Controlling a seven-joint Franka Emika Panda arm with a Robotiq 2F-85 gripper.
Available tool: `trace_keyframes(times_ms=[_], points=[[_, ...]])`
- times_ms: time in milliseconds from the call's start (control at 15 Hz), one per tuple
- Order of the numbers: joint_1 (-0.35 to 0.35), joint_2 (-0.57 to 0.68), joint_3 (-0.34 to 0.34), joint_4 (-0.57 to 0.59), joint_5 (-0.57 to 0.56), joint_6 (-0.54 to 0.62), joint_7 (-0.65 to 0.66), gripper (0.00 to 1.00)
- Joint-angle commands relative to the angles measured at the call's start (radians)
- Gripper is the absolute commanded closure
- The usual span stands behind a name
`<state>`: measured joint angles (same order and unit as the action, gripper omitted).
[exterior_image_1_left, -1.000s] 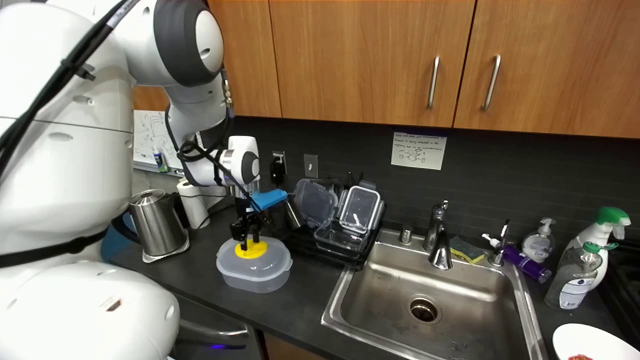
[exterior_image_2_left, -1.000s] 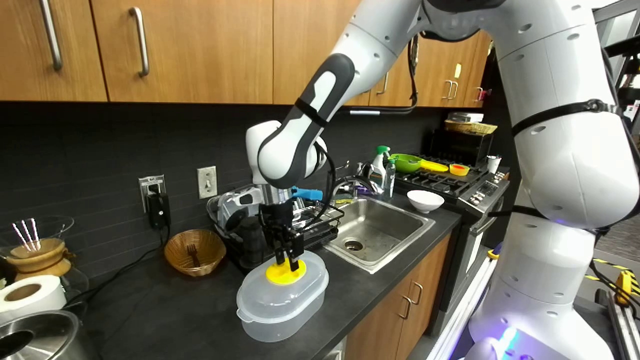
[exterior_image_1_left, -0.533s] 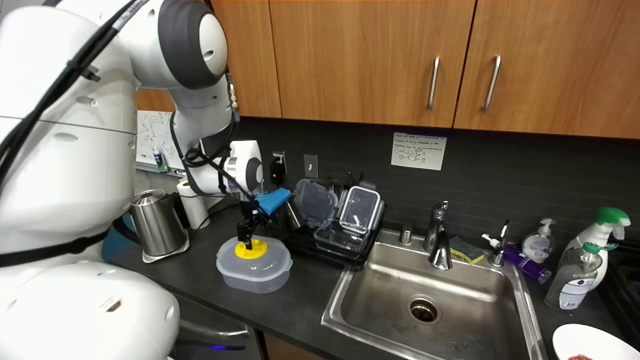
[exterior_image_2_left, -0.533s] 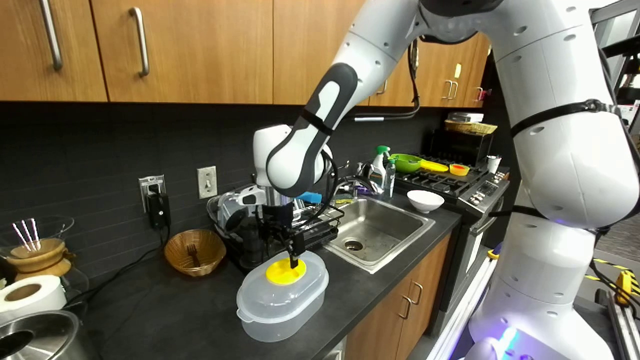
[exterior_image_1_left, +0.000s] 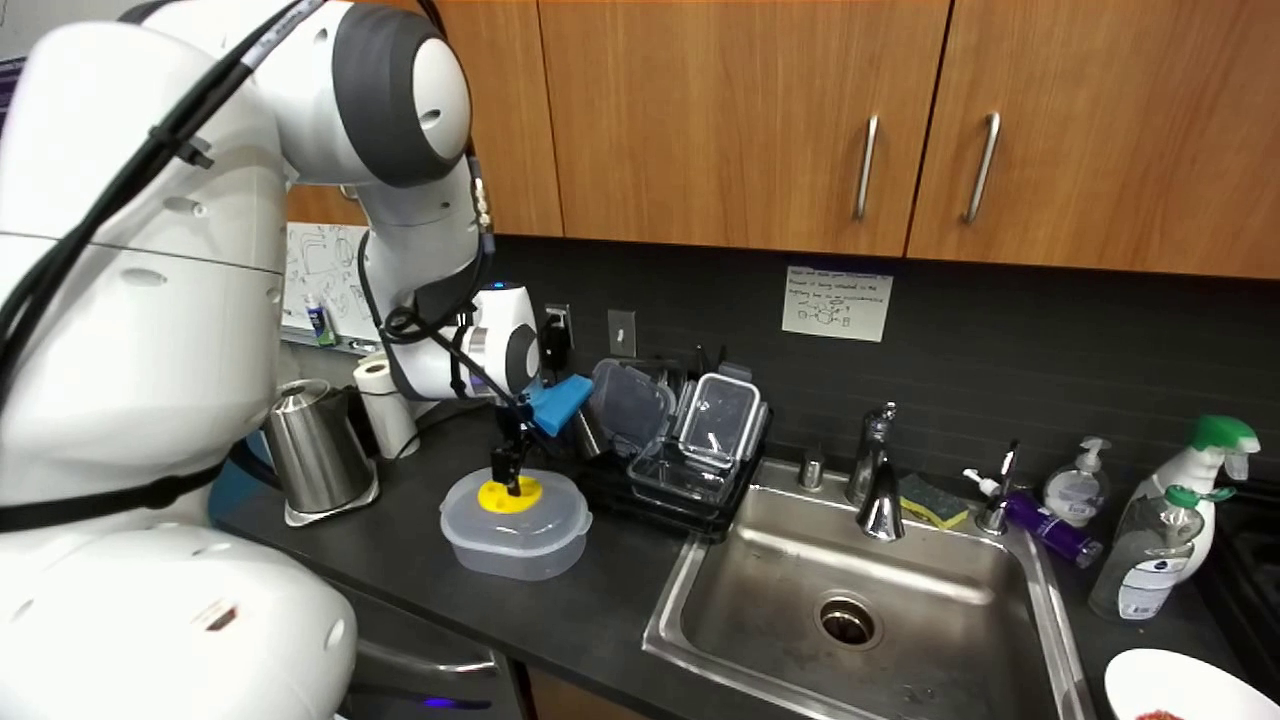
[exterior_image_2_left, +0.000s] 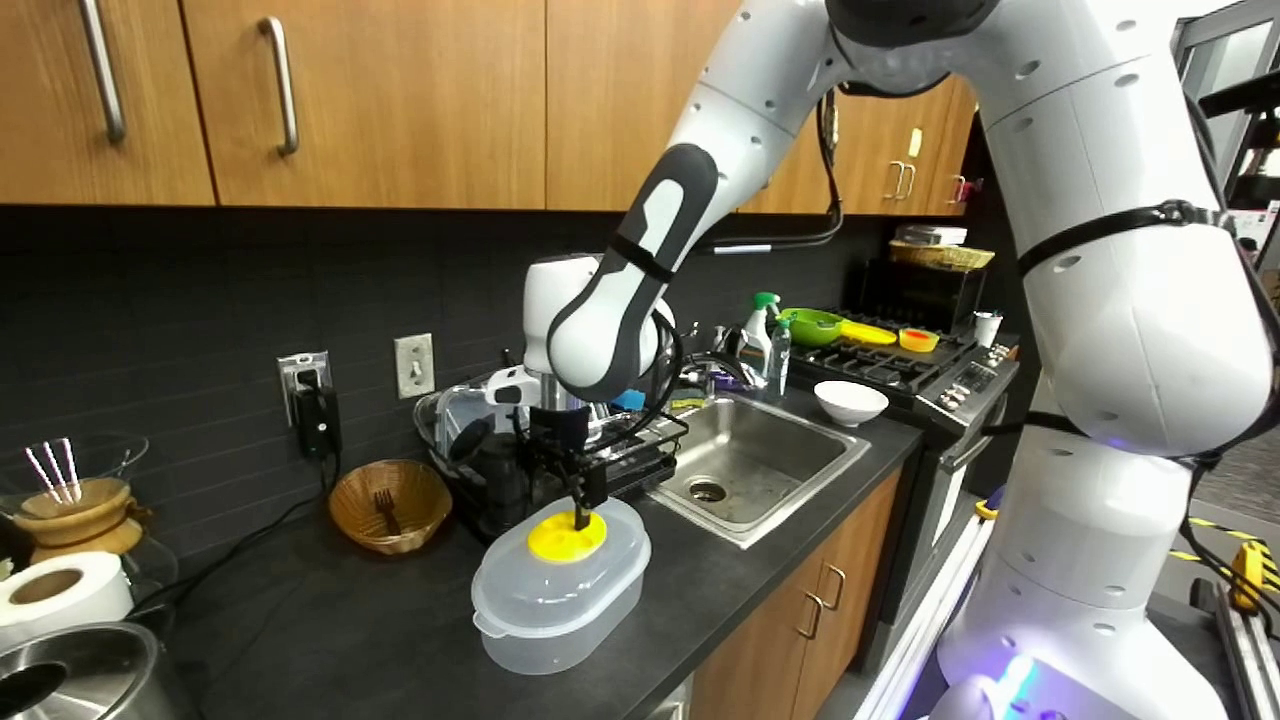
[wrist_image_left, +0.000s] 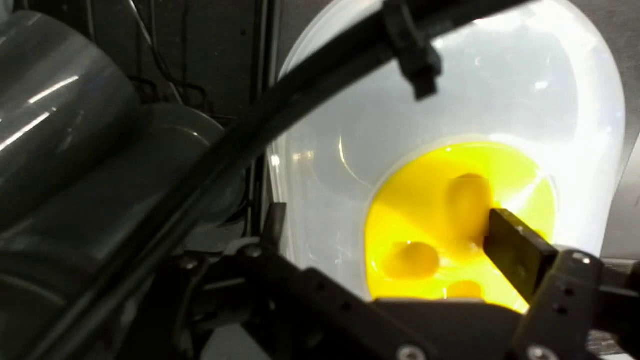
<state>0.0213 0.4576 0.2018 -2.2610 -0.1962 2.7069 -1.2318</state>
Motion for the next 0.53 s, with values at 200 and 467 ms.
trace_keyframes(times_ms=[200,467], points=[[-0.005,0.012,-0.007,-0.003,-0.011,0.015,0.009,0.0],[-0.006,-0.001,-0.003,-0.011,-0.008,0.004,0.009,0.0]])
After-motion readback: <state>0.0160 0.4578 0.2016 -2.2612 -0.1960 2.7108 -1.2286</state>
